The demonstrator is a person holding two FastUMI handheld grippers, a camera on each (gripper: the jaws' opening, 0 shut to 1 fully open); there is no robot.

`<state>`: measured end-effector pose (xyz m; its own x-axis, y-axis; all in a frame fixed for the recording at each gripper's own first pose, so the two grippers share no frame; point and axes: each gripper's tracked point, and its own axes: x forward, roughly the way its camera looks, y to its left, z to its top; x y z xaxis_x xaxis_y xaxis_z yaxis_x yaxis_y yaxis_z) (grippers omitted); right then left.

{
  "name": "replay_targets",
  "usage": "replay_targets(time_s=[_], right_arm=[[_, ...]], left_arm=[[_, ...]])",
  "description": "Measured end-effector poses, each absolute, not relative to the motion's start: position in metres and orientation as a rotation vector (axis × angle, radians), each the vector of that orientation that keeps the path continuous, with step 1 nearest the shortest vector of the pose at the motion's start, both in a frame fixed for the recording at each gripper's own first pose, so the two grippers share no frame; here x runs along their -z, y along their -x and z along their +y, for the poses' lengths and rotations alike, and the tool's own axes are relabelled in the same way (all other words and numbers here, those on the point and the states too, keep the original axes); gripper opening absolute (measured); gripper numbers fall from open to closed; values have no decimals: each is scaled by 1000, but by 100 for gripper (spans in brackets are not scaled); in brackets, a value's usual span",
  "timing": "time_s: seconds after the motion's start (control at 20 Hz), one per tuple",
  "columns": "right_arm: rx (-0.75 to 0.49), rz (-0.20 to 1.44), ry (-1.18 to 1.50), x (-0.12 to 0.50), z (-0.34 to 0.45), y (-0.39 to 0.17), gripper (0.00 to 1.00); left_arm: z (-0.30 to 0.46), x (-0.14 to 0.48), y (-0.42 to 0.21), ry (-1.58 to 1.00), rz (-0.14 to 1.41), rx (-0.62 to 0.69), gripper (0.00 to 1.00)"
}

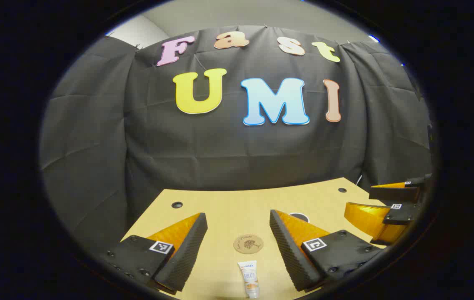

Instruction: Put the toothbrush and toothpaste on the desktop into the cup, then pick up the cup and place it on the coaster on the desktop.

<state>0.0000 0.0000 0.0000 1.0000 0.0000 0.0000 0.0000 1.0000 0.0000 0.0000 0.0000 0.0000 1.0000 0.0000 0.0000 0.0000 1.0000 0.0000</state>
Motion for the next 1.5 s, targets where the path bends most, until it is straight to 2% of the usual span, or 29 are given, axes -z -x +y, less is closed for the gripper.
replay_targets(time_s=[0.65, 0.95, 1.0, 1.05, 1.1, 1.3, 1.5], right_arm=[[2, 45, -8, 14, -3, -6, 94], [-11, 136, -20, 40, -2, -12, 94], [-13, 164, -22, 47, -3, -15, 95], [-13, 200, -24, 58, -2, -16, 95], [-14, 234, -26, 66, -2, -18, 94], [-13, 337, -17, 95, -3, -21, 95], [-36, 443, -23, 128, 4, -22, 95]], left_arm=[[-3, 13, -6, -1, 43, 8, 97], [-4, 52, -13, 9, 160, 16, 98], [-6, 63, -14, 9, 190, 19, 99], [-6, 72, -16, 7, 219, 22, 95], [-6, 81, -17, 2, 246, 22, 98], [-8, 122, -17, -13, 370, 30, 96], [-7, 157, -12, -4, 500, 27, 99]])
